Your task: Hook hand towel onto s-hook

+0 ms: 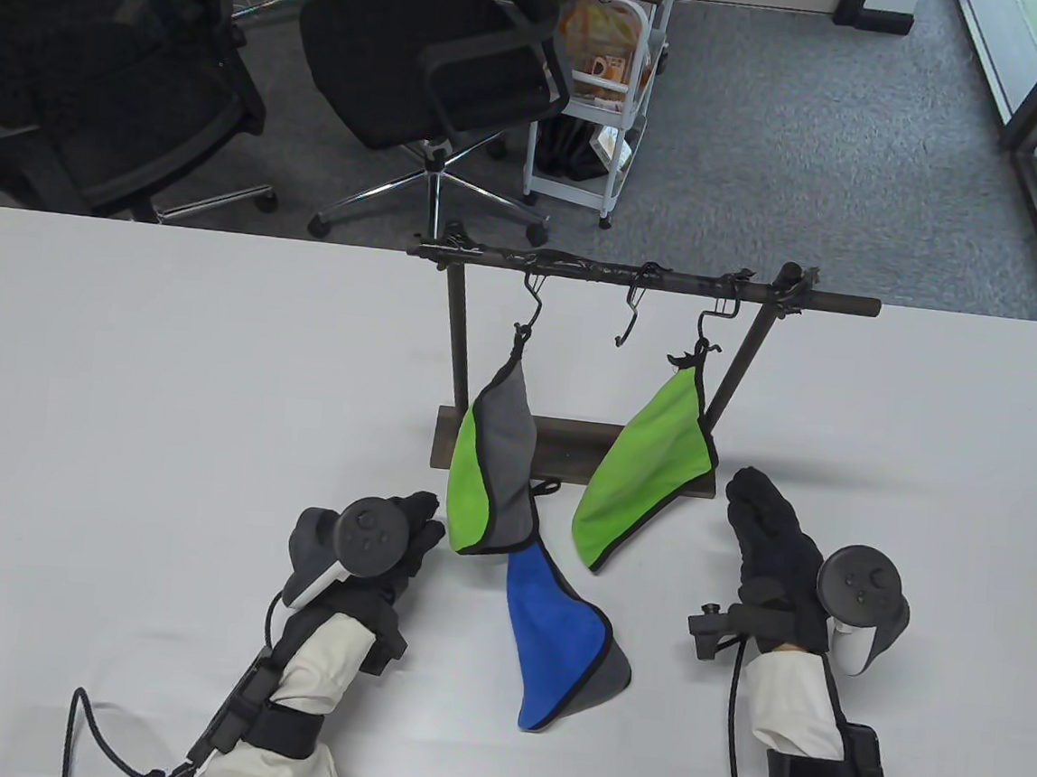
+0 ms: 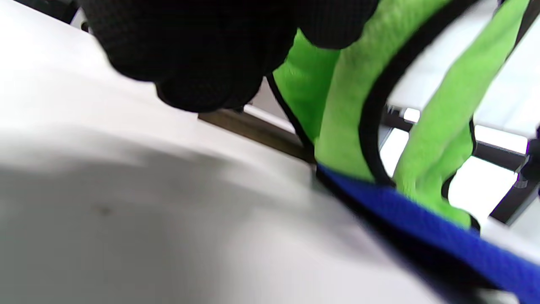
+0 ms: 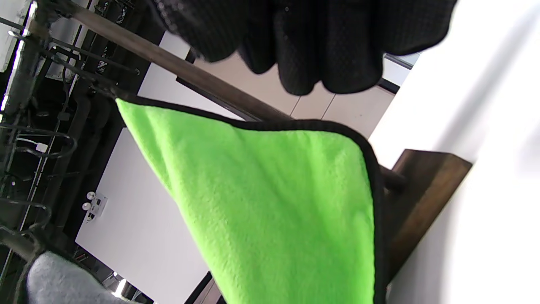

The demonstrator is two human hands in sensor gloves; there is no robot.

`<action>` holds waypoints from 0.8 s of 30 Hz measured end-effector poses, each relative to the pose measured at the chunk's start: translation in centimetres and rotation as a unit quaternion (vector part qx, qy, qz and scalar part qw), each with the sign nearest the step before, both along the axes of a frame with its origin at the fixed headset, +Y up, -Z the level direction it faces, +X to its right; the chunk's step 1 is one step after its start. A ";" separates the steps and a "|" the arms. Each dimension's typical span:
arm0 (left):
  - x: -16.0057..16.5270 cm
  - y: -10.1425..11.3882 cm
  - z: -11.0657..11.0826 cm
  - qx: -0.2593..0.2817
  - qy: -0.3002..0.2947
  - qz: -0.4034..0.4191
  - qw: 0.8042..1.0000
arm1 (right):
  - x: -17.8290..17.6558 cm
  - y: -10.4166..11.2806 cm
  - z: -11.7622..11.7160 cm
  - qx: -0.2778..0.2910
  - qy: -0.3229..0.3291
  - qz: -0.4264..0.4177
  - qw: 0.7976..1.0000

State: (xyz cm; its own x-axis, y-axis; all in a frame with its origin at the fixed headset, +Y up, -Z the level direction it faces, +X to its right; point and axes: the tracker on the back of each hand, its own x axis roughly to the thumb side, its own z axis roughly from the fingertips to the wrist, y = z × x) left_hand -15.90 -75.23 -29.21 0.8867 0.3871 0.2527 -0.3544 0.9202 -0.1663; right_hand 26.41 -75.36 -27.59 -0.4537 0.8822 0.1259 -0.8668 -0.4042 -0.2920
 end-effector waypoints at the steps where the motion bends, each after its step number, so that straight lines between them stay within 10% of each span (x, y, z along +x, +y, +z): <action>1: 0.5 -0.1 -0.1 -0.013 -0.008 -0.007 1.000 | 0.0 0.0 0.0 0.000 0.001 -0.001 1.000; 14: 7.9 -1.6 -0.4 -0.110 -0.049 -0.104 0.987 | 0.1 0.1 0.2 -0.002 0.001 -0.011 1.000; 24: 12.2 -2.6 -0.4 -0.088 -0.019 -0.233 0.968 | -0.1 0.1 0.2 -0.004 0.008 -0.018 1.000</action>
State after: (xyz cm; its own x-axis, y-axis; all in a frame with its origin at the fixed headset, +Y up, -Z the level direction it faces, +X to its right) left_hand -3.71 -77.82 -29.58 0.9668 -0.0125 0.2552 0.1018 0.9349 -0.3401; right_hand 26.33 -75.26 -27.37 -0.4190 0.8991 0.1263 -0.8856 -0.3741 -0.2752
